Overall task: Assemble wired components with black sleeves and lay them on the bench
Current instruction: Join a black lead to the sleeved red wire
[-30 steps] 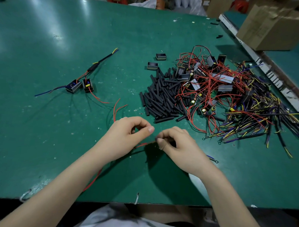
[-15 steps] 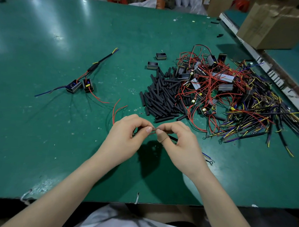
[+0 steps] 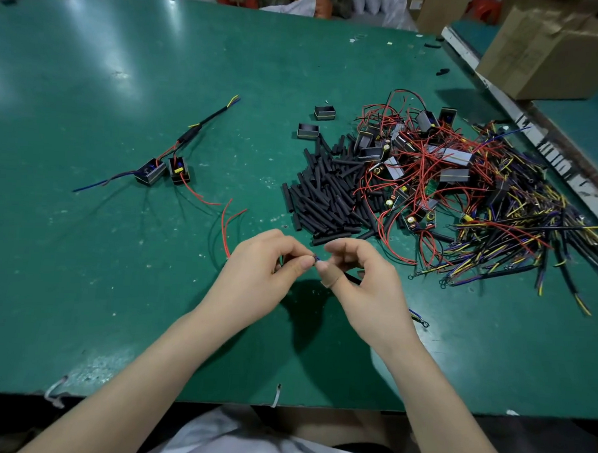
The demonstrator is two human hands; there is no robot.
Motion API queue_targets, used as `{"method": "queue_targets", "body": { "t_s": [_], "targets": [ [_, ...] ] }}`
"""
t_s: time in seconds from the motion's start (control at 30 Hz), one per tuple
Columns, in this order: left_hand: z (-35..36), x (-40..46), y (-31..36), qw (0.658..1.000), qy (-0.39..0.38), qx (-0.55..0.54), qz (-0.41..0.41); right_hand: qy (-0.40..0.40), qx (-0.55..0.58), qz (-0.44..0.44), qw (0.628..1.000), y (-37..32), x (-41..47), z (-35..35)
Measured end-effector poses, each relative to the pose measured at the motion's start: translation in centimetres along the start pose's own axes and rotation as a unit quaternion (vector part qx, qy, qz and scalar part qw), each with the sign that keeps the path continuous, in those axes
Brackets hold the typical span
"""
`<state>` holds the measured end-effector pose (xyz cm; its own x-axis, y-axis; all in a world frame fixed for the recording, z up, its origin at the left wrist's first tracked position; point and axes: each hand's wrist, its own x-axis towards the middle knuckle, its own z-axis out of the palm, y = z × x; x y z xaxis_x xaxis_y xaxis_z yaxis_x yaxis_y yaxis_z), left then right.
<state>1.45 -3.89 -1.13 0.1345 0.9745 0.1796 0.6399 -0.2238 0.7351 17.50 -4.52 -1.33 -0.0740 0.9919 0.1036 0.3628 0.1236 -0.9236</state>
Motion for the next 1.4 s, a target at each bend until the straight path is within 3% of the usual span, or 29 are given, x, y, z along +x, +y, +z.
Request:
{"method": "queue_targets", "body": {
  "t_s": [0.3, 0.57, 0.93, 1.0, 1.13, 1.23, 1.33, 1.4],
  "targets": [
    [-0.5, 0.2, 0.1, 1.000, -0.018, 0.010, 0.006, -0.005, 0.003, 0.000, 1.000, 0.0, 0.2, 0.0],
    [-0.9, 0.0, 0.4, 0.998, -0.037, 0.007, 0.042, -0.030, -0.070, -0.014, 0.997, -0.3, 0.5, -0.2],
    [0.0, -0.2, 1.5, 0.997, 0.081, 0.018, 0.004, 0.055, -0.098, -0.077, 0.991, -1.3, 0.1, 0.8],
    [0.2, -0.2, 1.7, 0.995, 0.094, 0.024, 0.003, 0.077, -0.150, -0.109, 0.980, -1.2, 0.0, 1.2],
    [0.5, -0.1, 1.9, 0.993, 0.116, 0.021, -0.006, 0.150, -0.309, -0.184, 0.921, -1.0, -0.1, 1.8],
    [0.7, 0.1, 1.8, 0.991, 0.116, 0.066, -0.009, 0.162, -0.333, -0.218, 0.903, -0.5, 0.1, 2.0],
    [0.6, 0.0, 1.8, 0.987, 0.119, 0.107, 0.011, 0.161, -0.320, -0.223, 0.907, 0.0, 0.2, 1.9],
    [0.4, 0.1, 1.6, 0.988, 0.095, 0.120, 0.038, 0.116, -0.260, -0.192, 0.939, 0.3, 0.4, 1.6]
  ]
}}
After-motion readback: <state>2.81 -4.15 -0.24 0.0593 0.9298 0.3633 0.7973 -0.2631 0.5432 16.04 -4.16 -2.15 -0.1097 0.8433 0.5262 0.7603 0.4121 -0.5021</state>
